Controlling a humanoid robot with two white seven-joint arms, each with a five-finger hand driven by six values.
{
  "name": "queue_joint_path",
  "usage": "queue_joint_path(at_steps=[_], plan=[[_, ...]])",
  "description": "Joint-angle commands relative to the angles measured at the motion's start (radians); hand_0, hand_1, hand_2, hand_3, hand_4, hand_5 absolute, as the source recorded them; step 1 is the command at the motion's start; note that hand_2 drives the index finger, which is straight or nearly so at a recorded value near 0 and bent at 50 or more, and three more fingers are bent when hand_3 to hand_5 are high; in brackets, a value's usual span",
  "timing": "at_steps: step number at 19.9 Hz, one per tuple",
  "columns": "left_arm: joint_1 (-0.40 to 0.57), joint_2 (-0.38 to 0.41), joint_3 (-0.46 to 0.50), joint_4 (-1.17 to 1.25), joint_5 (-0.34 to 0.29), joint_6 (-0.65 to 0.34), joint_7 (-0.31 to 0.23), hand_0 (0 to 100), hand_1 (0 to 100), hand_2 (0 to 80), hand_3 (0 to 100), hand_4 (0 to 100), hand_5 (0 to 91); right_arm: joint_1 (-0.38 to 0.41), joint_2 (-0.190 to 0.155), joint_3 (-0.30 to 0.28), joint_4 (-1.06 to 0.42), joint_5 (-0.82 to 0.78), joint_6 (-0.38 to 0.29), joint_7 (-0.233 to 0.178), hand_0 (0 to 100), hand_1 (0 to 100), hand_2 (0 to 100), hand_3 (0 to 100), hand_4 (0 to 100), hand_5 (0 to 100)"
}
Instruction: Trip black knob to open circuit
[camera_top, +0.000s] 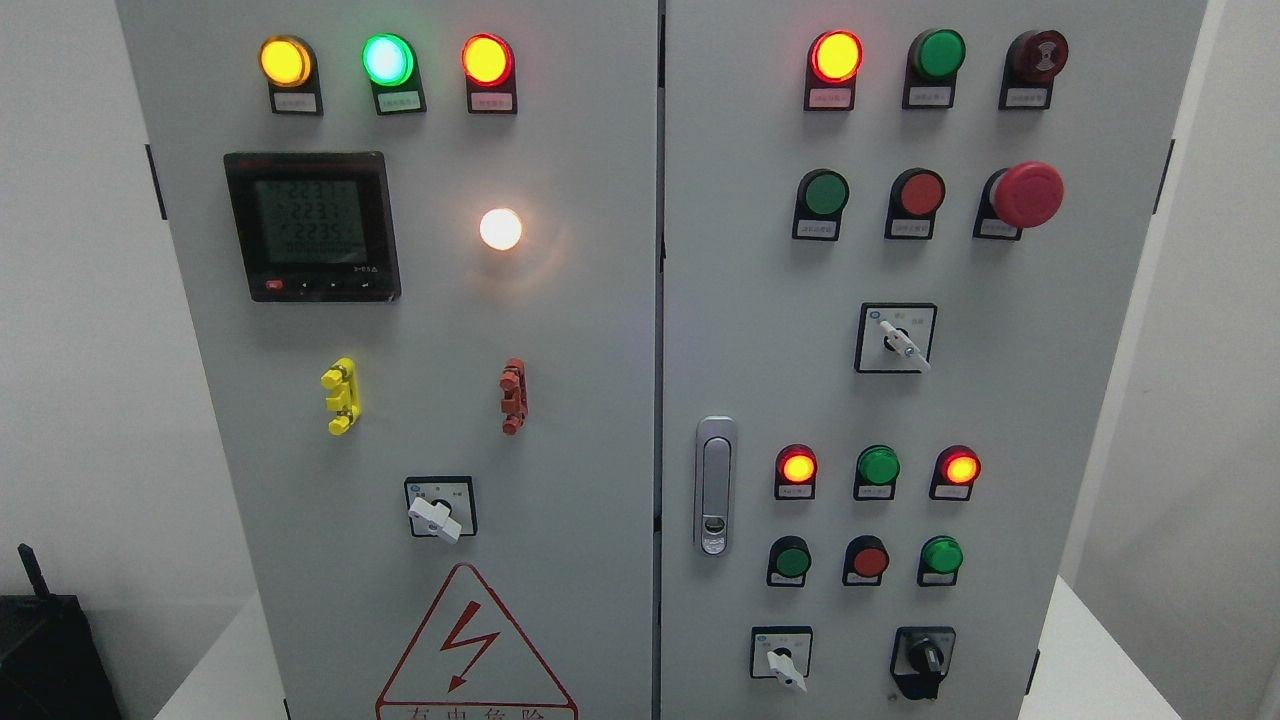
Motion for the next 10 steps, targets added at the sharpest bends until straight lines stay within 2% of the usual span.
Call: queue_joint_path(at_steps=[1,6,10], plan=[[0.0,0.0,-0.001,-0.016,0.0,0.0,0.001,12,39,0.0,0,0,0.0,-0.031,0.0,-0.001,-0.023,-0.029,-0.009,-0.013,0,5,0,0,0,0],[0.0,0.0,-0.001,-0.016,0.0,0.0,0.001,12,39,0.0,0,0,0.0,-0.066,-0.014,0.002,-0.06,-0.033,-0.027,-0.016,0,4,0,0,0,0],[0.0,0.0,-0.001,-0.016,0.0,0.0,0.001,12,39,0.0,0,0,0.0,-0.066,-0.026,0.002,-0.179,-0.035,-0.035,-0.036,0,2,0,0,0,0]])
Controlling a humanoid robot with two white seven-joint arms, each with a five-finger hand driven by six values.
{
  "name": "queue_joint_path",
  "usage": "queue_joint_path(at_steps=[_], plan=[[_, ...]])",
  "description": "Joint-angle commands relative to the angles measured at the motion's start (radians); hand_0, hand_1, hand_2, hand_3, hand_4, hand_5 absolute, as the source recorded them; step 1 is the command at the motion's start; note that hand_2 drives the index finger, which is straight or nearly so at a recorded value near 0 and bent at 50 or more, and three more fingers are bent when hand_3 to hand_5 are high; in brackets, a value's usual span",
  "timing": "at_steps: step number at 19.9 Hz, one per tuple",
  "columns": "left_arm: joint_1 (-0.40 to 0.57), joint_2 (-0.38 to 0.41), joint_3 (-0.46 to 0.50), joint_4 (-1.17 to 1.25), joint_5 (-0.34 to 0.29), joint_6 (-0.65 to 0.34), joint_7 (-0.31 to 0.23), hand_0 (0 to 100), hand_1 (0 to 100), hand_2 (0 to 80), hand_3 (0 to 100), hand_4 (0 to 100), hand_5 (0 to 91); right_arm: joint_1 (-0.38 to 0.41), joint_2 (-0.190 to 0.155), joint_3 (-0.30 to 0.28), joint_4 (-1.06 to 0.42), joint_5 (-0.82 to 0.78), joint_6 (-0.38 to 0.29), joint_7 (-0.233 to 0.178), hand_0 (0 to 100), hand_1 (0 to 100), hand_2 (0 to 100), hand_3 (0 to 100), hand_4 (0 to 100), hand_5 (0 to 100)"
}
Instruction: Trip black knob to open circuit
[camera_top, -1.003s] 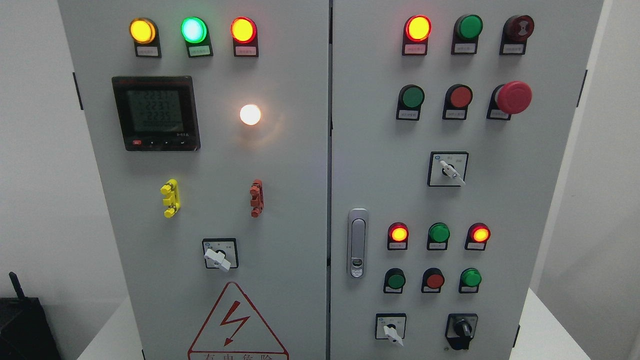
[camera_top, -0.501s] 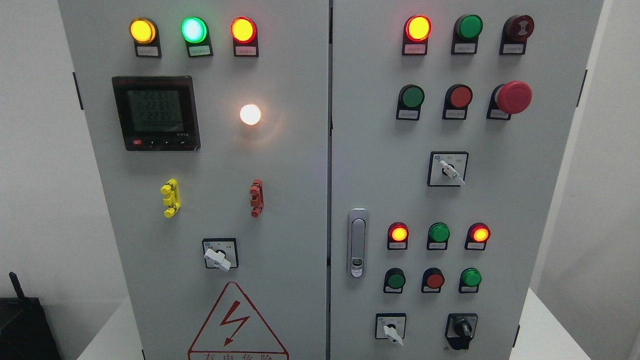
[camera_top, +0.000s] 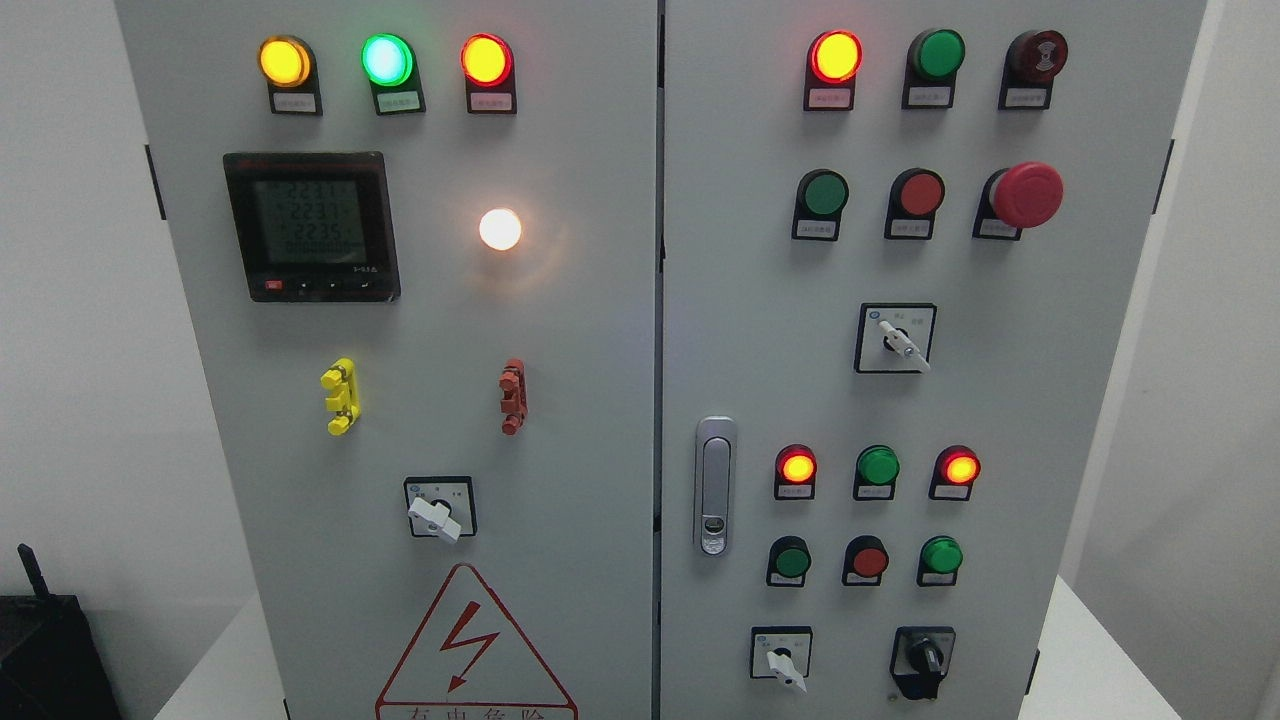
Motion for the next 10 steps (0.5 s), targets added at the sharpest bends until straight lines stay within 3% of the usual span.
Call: queue_joint_path(at_steps=[1,10], plan=[[0.0,0.0,0.001,-0.016,0.0,0.0,0.001,12,39,0.0,0,0,0.0,-0.014,-0.027,0.001,-0.192,-0.008,-0.011,-0.026,0,2,0,0,0,0],[0.0,0.0,-0.001,-0.016,0.0,0.0,0.001,12,39,0.0,0,0,0.0,-0.053,-0.057,0.0,-0.324,-0.014,-0.138,-0.034,0,0,0,0,0,0]])
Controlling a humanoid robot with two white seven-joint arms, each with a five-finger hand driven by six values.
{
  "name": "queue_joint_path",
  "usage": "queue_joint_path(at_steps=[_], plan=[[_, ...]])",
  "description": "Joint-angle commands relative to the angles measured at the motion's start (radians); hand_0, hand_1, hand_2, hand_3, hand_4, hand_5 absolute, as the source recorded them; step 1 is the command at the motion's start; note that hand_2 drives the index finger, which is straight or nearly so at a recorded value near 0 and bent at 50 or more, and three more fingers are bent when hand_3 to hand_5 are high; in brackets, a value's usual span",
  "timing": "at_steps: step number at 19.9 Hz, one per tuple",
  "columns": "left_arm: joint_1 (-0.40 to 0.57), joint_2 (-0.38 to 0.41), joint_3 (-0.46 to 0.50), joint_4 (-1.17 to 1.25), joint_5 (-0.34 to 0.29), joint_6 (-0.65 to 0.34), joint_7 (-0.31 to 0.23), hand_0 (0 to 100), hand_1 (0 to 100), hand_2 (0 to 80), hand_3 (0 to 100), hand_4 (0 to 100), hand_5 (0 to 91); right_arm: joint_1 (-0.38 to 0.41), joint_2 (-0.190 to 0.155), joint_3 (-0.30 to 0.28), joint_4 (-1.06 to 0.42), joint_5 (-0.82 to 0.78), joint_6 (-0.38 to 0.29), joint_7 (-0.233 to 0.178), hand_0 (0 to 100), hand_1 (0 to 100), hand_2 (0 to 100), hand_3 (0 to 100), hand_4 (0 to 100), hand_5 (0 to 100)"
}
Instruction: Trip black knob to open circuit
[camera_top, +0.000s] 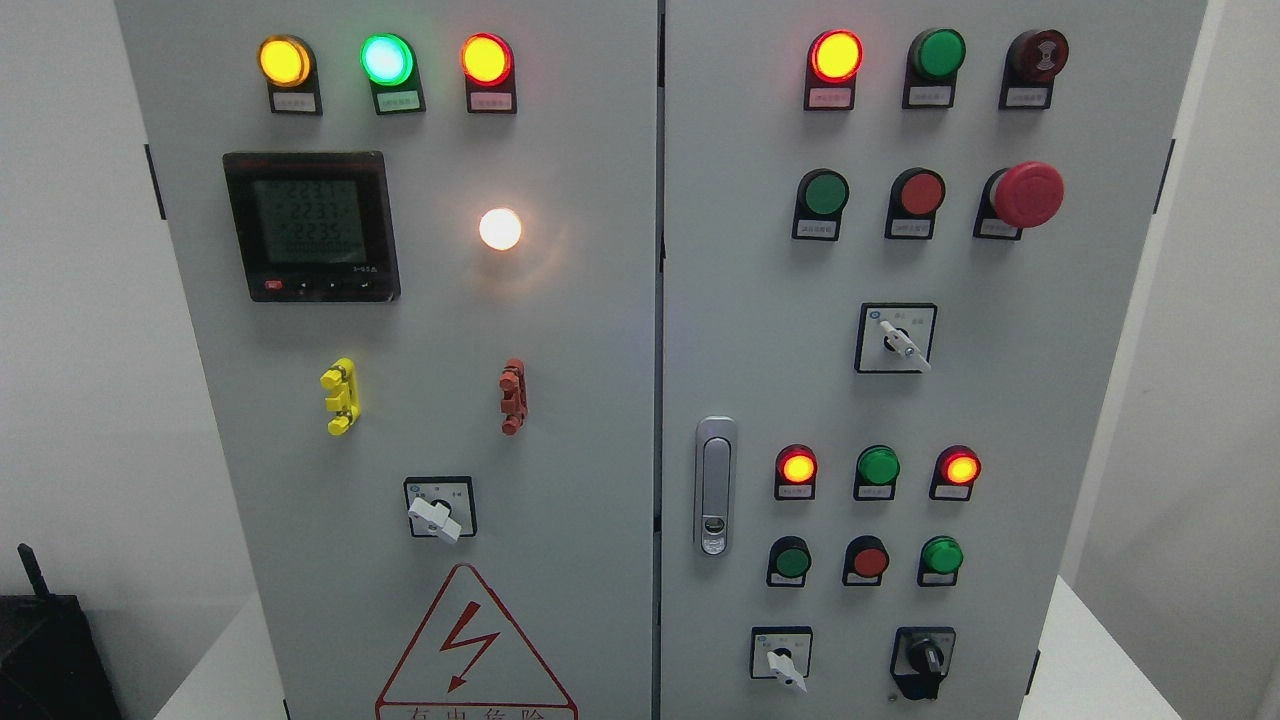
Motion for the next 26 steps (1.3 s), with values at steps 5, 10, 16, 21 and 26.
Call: queue_joint_path(at_steps=[5,10,16,21,26], plan=[[0.0,0.0,0.001,-0.016,0.0,0.0,0.001,12,39,0.0,0,0,0.0,-0.026,-0.063,0.005,-0.324,-0.03,-0.07,-0.02,0,0,0,0,0,0],[0.0,0.0,0.001,-0.016,0.0,0.0,0.001,12,39,0.0,0,0,0.0,-0.021,-0.095,0.034,-0.479,-0.05,-0.135,-0.107,0,0,0,0,0,0],[0.0,0.0,-0.001,-0.016,0.0,0.0,0.001,12,39,0.0,0,0,0.0,-0.021,-0.112,0.028,-0.627,-0.056,-0.144,-0.139,0,0,0,0,0,0],[0.0,0.0,0.001,-0.016,0.0,0.0,0.001,12,39,0.0,0,0,0.0,-0.026,-0.113,0.03,-0.739,-0.056,-0.202,-0.158,0,0,0,3,0,0],[0.0,0.0,0.001,-0.016,0.0,0.0,0.001,12,39,0.0,0,0,0.0,-0.015,-0.107,0.025,-0.91,-0.056,-0.202,-0.173,0,0,0,5,0,0]])
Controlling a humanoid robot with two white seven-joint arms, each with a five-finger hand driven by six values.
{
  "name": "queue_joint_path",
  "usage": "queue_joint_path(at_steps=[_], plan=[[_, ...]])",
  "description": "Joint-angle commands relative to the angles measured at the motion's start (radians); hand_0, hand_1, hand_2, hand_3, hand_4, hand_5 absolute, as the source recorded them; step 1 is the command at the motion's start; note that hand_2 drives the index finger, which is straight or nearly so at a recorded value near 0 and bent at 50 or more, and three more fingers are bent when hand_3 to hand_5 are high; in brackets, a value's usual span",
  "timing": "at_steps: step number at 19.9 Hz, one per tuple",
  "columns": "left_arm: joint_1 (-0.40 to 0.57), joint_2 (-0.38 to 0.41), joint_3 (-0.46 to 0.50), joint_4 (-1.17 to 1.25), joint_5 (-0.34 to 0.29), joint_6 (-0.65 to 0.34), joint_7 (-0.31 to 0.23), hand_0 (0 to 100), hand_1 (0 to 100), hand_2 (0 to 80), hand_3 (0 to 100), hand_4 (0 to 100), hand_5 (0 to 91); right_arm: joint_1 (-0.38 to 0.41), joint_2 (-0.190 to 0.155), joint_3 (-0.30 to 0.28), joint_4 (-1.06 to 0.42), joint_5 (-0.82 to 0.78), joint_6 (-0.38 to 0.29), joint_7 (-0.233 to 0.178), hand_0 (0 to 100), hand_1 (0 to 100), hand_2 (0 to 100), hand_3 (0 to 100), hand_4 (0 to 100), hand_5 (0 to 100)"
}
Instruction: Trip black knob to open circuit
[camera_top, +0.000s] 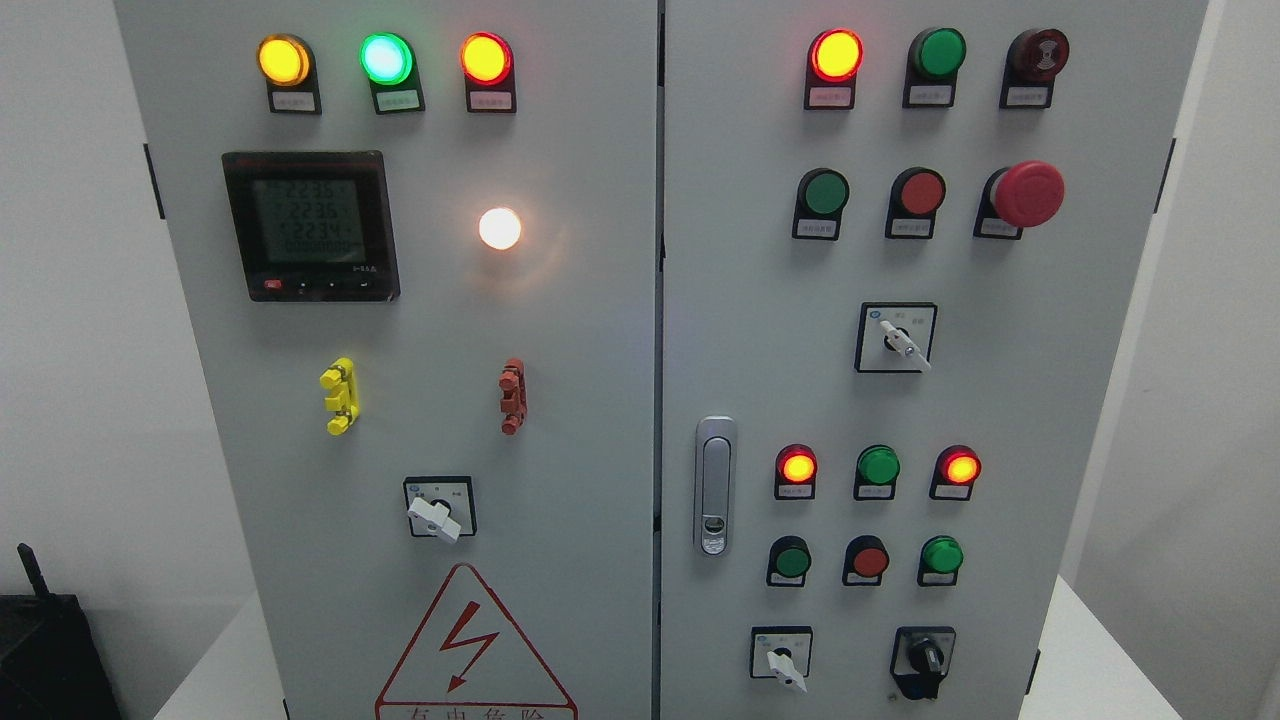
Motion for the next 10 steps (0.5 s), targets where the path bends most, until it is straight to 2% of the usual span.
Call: queue_joint_path(at_steps=[1,4,6,10], plan=[[0.0,0.0,0.001,-0.016,0.0,0.0,0.001,12,39,0.0,0,0,0.0,0.015,-0.011,0.0,-0.355,-0.002,0.001,-0.005,0,0,0,5,0,0],[0.0,0.0,0.001,-0.016,0.0,0.0,0.001,12,39,0.0,0,0,0.0,0.046,-0.009,-0.007,-0.493,-0.002,0.01,-0.005,0,0,0,7,0,0],[0.0,0.0,-0.001,-0.016,0.0,0.0,0.001,12,39,0.0,0,0,0.0,0.066,-0.009,-0.008,-0.579,-0.002,0.022,-0.005,0,0,0,9,4,1],[0.0,0.0,-0.001,-0.016,0.0,0.0,0.001,12,39,0.0,0,0,0.0,0.08,-0.009,-0.014,-0.69,-0.002,0.05,-0.005,0,0,0,15,14,9]])
